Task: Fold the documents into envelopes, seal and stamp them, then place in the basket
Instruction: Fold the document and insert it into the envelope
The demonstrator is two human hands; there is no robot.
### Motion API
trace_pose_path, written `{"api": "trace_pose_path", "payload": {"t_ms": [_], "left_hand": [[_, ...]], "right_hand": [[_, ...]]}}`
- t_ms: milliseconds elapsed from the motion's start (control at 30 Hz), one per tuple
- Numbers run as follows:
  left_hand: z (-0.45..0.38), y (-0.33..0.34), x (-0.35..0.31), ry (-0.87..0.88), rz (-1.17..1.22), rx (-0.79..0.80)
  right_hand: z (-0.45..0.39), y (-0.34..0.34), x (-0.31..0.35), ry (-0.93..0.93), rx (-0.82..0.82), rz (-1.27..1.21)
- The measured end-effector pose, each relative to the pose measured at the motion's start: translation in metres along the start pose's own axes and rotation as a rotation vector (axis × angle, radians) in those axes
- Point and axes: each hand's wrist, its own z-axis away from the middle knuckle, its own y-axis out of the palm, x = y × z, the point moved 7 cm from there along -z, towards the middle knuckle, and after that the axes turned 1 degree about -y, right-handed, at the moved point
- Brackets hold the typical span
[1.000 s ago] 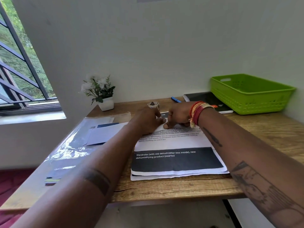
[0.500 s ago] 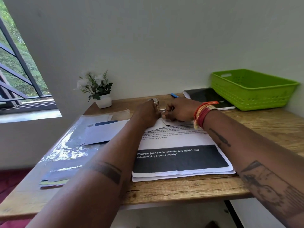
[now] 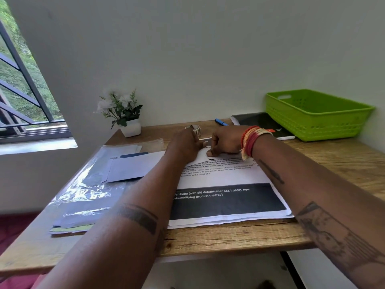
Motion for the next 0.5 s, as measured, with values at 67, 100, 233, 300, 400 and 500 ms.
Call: {"api": "trace_pose_path", "payload": {"t_ms": [67, 100, 233, 300, 400, 500], "left_hand": [[0.0013, -0.0019, -0.0011, 0.005, -0.007, -0.010], [0.0021, -0.0029, -0.0022, 0.010, -0.019, -0.013], [0.0029, -0.0077, -0.0055, 0.020, -0.032, -0.056], [0.0023, -0.0087, -0.0049, 0.008, -0.038, -0.062], [-0.0006, -0.0054, -0.0002, -0.014, -0.025, -0.030], [-0.0010, -0.0052, 0.0018, -0.022, -0.029, -0.050]], "right_hand": [[-0.0003, 0.0021, -0.0017, -0.011, 0.057, -0.044], [0.0000, 0.0036, -0.0025, -0.009, 0.087, -0.075], [-0.0005, 0.0052, -0.0031, -0.011, 0.115, -0.101], [-0.0002, 0.0062, -0.0022, -0.021, 0.118, -0.099], [-0.0003, 0.0073, -0.0037, -0.039, 0.126, -0.117], [-0.0015, 0.0100, -0.0083, -0.049, 0.134, -0.163]]}}
